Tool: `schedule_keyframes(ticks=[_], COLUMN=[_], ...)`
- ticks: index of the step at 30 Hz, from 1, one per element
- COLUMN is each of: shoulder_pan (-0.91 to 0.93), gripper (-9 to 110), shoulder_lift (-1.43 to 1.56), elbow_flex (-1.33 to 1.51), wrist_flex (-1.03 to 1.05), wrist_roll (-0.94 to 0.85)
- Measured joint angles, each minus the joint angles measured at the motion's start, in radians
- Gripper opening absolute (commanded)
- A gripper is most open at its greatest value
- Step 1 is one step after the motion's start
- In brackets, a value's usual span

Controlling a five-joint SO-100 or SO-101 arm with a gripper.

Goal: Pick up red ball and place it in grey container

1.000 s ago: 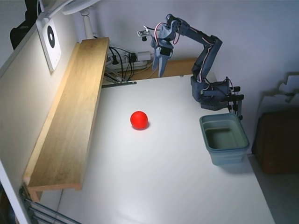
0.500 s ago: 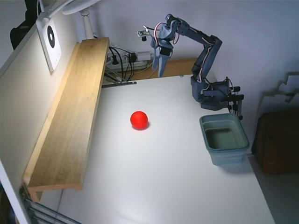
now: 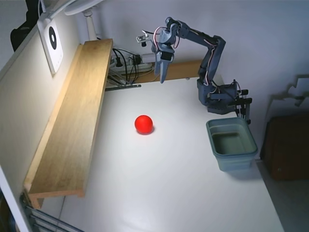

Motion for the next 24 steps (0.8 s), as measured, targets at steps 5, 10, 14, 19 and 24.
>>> schedule_keyframes(ticks=[5, 10, 14, 19, 24], shoulder_pan=[0.0, 0.002, 0.002, 0.002, 0.002], gripper=[38, 38, 38, 38, 38], shoulder_lift=[-0.057, -0.12, -0.172, -0.247, -0.334], elbow_flex=[-0.026, -0.067, -0.109, -0.164, -0.235], wrist_flex=[-0.02, -0.048, -0.055, -0.074, -0.083], wrist_roll=[0.0, 0.0, 0.0, 0.0, 0.0])
